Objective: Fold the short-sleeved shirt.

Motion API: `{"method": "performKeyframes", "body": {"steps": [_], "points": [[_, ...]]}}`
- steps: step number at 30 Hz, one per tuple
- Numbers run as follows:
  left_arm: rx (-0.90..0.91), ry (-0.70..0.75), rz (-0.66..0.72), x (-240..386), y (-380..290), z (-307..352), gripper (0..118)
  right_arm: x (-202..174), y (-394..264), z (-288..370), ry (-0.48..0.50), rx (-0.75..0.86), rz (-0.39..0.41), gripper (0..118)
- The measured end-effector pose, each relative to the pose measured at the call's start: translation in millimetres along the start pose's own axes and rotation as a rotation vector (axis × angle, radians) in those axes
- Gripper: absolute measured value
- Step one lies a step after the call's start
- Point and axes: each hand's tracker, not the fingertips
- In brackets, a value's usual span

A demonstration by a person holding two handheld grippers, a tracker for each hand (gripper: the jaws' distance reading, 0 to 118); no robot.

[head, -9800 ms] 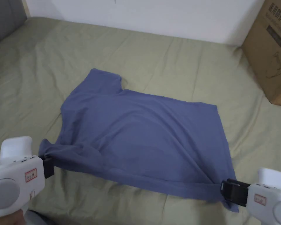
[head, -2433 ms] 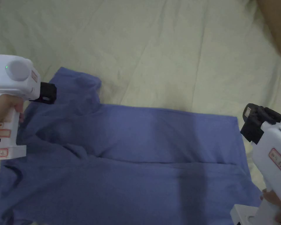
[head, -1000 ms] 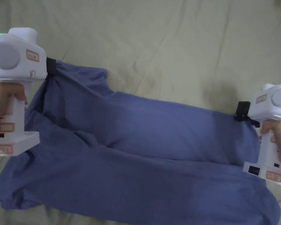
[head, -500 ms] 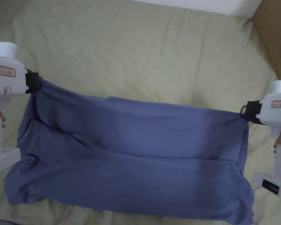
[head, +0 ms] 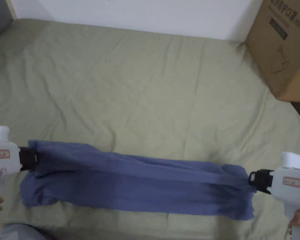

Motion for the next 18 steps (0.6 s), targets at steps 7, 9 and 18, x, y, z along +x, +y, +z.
{"method": "performKeyframes", "body": {"steps": [7,9,18], "points": [[0.106,0.131,0.091,-16,3,32,102,12,3,16,-0.181,0.03,0.088,115],[0.233,0.155,0.061,-5,15,51,102,9,19,33,-0.208,0.129,0.085,115],[0.69,0.067,-0.279,92,20,109,102,-55,44,115,-0.1,0.617,0.111,116]]}}
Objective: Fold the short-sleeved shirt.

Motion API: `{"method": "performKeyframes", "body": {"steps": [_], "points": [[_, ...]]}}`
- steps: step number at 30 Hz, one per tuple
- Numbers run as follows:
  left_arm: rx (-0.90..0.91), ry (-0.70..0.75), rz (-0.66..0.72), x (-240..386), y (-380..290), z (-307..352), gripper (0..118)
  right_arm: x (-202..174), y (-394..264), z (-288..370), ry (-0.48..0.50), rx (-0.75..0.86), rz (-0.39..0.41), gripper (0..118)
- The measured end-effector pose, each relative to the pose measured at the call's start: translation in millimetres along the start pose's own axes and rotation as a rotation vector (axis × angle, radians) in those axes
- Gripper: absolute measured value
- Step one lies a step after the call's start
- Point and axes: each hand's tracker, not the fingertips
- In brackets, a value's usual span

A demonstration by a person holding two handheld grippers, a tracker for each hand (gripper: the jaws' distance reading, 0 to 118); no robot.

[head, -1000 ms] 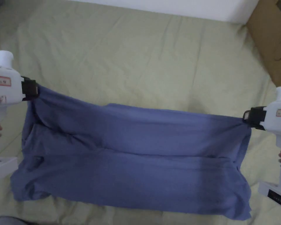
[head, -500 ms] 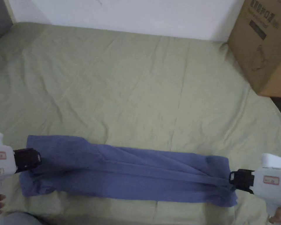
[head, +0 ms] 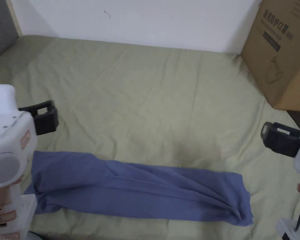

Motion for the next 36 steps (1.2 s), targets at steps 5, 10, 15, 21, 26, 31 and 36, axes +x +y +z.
{"method": "performKeyframes", "body": {"steps": [5,10,15,21,26,31,36], "points": [[0.039,-0.092,-0.014,30,-2,16,76,-26,-1,19,0.067,0.119,0.057,113],[0.014,-0.2,0.044,39,-10,20,0,-39,-8,25,0.077,0.12,0.017,4],[-0.021,-0.197,0.041,41,-16,15,0,-39,-13,21,0.094,0.103,-0.01,0],[-0.102,-0.16,0.136,16,-20,-3,9,-38,-17,18,0.115,0.079,-0.011,0],[-0.33,-0.169,0.28,-35,-27,-39,116,-40,-20,10,0.122,0.047,0.001,0],[-0.52,-0.261,0.568,-96,-67,-76,116,-43,-24,4,0.132,0.023,0.013,0],[-0.667,-0.268,0.714,-124,-128,-99,116,-47,-26,-1,0.128,-0.005,0.014,0]]}}
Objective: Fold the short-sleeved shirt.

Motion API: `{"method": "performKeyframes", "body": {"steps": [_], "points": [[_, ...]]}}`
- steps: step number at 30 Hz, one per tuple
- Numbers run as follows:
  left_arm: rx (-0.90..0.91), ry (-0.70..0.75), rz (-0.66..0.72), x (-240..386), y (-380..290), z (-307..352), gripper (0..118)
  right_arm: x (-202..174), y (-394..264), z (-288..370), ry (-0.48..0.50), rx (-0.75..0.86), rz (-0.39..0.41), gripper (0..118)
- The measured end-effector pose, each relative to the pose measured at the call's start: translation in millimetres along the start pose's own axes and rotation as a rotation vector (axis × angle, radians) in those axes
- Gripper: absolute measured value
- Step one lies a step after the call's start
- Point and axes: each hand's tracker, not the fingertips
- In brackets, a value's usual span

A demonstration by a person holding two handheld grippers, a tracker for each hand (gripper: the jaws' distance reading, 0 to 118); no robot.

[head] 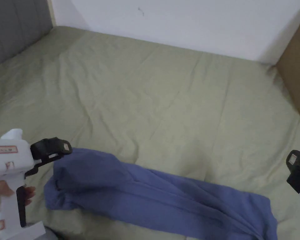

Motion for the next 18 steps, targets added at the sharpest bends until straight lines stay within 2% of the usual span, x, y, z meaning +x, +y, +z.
{"method": "performKeyframes", "body": {"steps": [5,9,12,13,14,16,17,18], "points": [[-0.06,-0.038,0.063,-24,-18,-22,116,0,0,-6,-0.017,-0.031,0.005,0],[-0.151,-0.181,0.172,-26,-28,-35,115,1,-3,-8,-0.026,-0.049,-0.008,0],[-0.168,-0.135,0.108,-14,-39,-49,112,-2,-5,-10,-0.031,-0.068,0.006,0],[-0.149,-0.106,0.068,-12,-40,-50,106,-2,-6,-9,-0.028,-0.072,0.01,0],[-0.13,-0.079,0.036,-7,-42,-50,92,-3,-7,-9,-0.026,-0.077,0.014,0],[-0.096,0.007,0.002,1,-44,-48,23,-4,-10,-9,-0.021,-0.085,0.02,0],[-0.088,0.056,-0.011,0,-42,-47,14,-5,-11,-10,-0.016,-0.088,0.021,0],[-0.114,0.063,0.018,-1,-41,-50,13,-6,-12,-11,-0.013,-0.092,0.021,0]]}}
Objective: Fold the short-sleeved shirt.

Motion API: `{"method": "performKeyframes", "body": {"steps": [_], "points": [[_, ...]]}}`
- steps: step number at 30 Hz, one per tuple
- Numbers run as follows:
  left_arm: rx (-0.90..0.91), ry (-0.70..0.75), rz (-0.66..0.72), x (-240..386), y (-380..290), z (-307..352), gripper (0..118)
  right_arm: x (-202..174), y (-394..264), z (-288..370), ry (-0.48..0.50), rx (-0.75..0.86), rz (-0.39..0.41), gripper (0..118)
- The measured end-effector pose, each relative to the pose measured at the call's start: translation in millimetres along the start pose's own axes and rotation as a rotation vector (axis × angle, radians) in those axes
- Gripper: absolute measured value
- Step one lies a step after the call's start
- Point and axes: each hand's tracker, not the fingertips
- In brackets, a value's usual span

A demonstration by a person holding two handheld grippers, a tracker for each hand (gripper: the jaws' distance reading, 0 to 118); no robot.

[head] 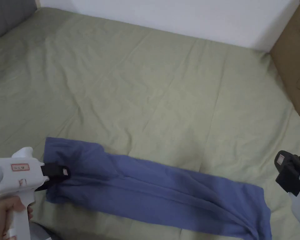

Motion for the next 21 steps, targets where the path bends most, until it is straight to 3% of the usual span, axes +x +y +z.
{"method": "performKeyframes", "body": {"steps": [2,4,8,12,17,21], "points": [[-0.008,0.014,0.043,5,1,-3,13,-1,-2,-1,0.011,-0.01,-0.005,0],[0.015,0.079,-0.032,19,1,-1,13,-2,-3,1,0.022,-0.012,-0.006,0],[0.087,0.259,-0.423,80,-16,15,13,-1,-5,6,0.03,-0.007,0.012,0],[0.166,0.358,-0.707,130,-36,30,13,5,-6,12,0.031,0.005,-0.008,0],[0.23,0.249,-0.867,193,-73,52,13,17,-11,19,0.012,0.014,-0.042,0],[0.137,0.116,-0.903,228,-105,38,13,29,-15,25,-0.009,0.016,-0.081,0]]}}
